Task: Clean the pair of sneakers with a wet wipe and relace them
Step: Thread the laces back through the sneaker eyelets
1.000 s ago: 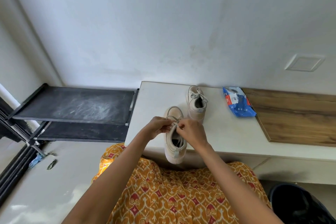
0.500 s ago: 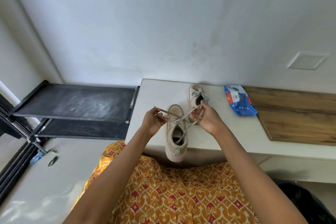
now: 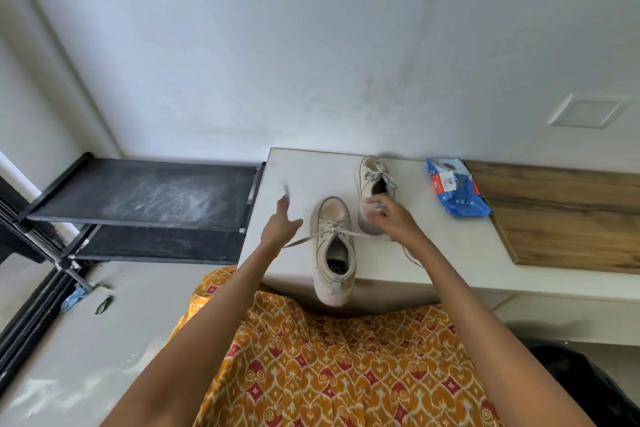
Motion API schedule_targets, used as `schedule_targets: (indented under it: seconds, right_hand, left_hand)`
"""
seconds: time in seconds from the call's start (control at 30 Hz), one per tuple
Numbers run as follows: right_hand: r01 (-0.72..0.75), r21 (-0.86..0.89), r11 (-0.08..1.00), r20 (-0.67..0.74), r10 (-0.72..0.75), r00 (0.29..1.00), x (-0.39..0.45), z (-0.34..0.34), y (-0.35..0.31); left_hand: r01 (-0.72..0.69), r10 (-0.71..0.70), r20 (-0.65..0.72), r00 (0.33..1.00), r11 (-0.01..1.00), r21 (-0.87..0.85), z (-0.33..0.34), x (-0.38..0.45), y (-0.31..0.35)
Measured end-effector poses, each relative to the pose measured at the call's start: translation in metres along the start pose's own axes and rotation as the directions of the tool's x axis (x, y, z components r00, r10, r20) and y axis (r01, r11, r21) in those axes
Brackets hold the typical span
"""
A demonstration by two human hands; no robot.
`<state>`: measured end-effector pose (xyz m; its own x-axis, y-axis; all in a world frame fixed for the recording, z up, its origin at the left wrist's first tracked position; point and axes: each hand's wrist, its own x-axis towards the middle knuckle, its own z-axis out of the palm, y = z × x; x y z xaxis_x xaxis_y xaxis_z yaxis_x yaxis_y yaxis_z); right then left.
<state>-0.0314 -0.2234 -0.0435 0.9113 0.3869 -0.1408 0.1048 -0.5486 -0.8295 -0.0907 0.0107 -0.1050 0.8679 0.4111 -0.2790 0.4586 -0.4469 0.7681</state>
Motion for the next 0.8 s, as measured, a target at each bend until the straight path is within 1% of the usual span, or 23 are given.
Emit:
schedule_targets:
  seconds: [0.03,0.07,0.1,0.13,0.17,0.2,0.23,0.27,0.3,0.33,0.37,0.4,0.43,0.53,0.63,0.73,0.8]
  right_hand:
    - [0.048,-0.169,0.984,0.107,-0.030,0.994,-0.001,0.003,0.001]
    - [0.085,-0.280,0.956,0.199,-0.029,0.980,-0.003,0.006,-0.001]
    - [0.102,-0.348,0.932,0.256,-0.010,0.967,-0.004,0.009,-0.002]
    - [0.103,-0.381,0.919,0.279,0.008,0.960,-0.004,0.011,-0.002]
    - [0.096,-0.390,0.916,0.283,0.020,0.959,-0.005,0.013,-0.002]
    - [0.095,-0.383,0.919,0.283,0.019,0.959,-0.005,0.013,-0.004]
    - [0.097,-0.375,0.922,0.290,0.018,0.957,-0.005,0.012,-0.005]
    - [0.102,-0.356,0.929,0.304,0.011,0.953,-0.005,0.011,-0.006]
    - [0.098,-0.335,0.937,0.311,0.011,0.950,-0.006,0.010,-0.007]
    - [0.104,-0.313,0.944,0.308,-0.002,0.951,-0.006,0.008,-0.009]
    - [0.112,-0.298,0.948,0.296,-0.020,0.955,-0.006,0.007,-0.010]
    - [0.124,-0.284,0.951,0.282,-0.040,0.958,-0.006,0.006,-0.010]
    - [0.135,-0.273,0.953,0.271,-0.059,0.961,-0.006,0.006,-0.011]
    - [0.148,-0.253,0.956,0.249,-0.083,0.965,-0.007,0.007,-0.011]
    - [0.168,-0.220,0.961,0.259,-0.108,0.960,-0.009,0.010,-0.009]
    - [0.172,-0.268,0.948,0.234,-0.109,0.966,-0.012,0.009,-0.006]
    - [0.167,-0.294,0.941,0.203,-0.109,0.973,-0.013,0.006,-0.002]
  left_hand:
    - [0.018,-0.022,0.029,0.999,0.990,0.142,0.001,0.000,0.002]
    - [0.046,-0.062,0.047,0.997,0.959,0.280,0.001,-0.001,0.005]
    - [0.063,-0.090,0.048,0.995,0.913,0.402,0.002,-0.002,0.008]
    - [0.058,-0.092,0.042,0.995,0.861,0.505,0.001,-0.005,0.011]
    - [0.025,-0.059,0.039,0.997,0.815,0.579,0.000,-0.007,0.014]
    - [-0.040,0.011,0.051,0.999,0.784,0.619,0.000,-0.007,0.016]
    - [-0.136,0.105,0.086,0.991,0.778,0.614,-0.002,-0.007,0.019]
    - [-0.237,0.189,0.144,0.971,0.801,0.550,-0.004,-0.007,0.022]
    - [-0.309,0.241,0.212,0.947,0.864,0.397,-0.005,-0.007,0.024]
    - [-0.332,0.271,0.288,0.918,0.925,0.187,-0.007,-0.009,0.026]
    - [-0.331,0.302,0.347,0.888,0.943,0.025,-0.007,-0.012,0.028]
    - [-0.343,0.335,0.376,0.864,0.938,-0.048,-0.008,-0.014,0.029]
    - [-0.364,0.358,0.379,0.853,0.930,-0.058,-0.008,-0.013,0.029]
    - [-0.381,0.379,0.351,0.857,0.922,-0.065,-0.003,-0.009,0.024]
    - [-0.394,0.407,0.345,0.846,0.912,-0.109,-0.004,-0.007,0.021]
    - [-0.456,0.440,0.369,0.819,0.889,-0.047,-0.006,-0.005,0.016]
    - [-0.487,0.457,0.359,0.814,0.874,-0.009,-0.005,-0.003,0.011]
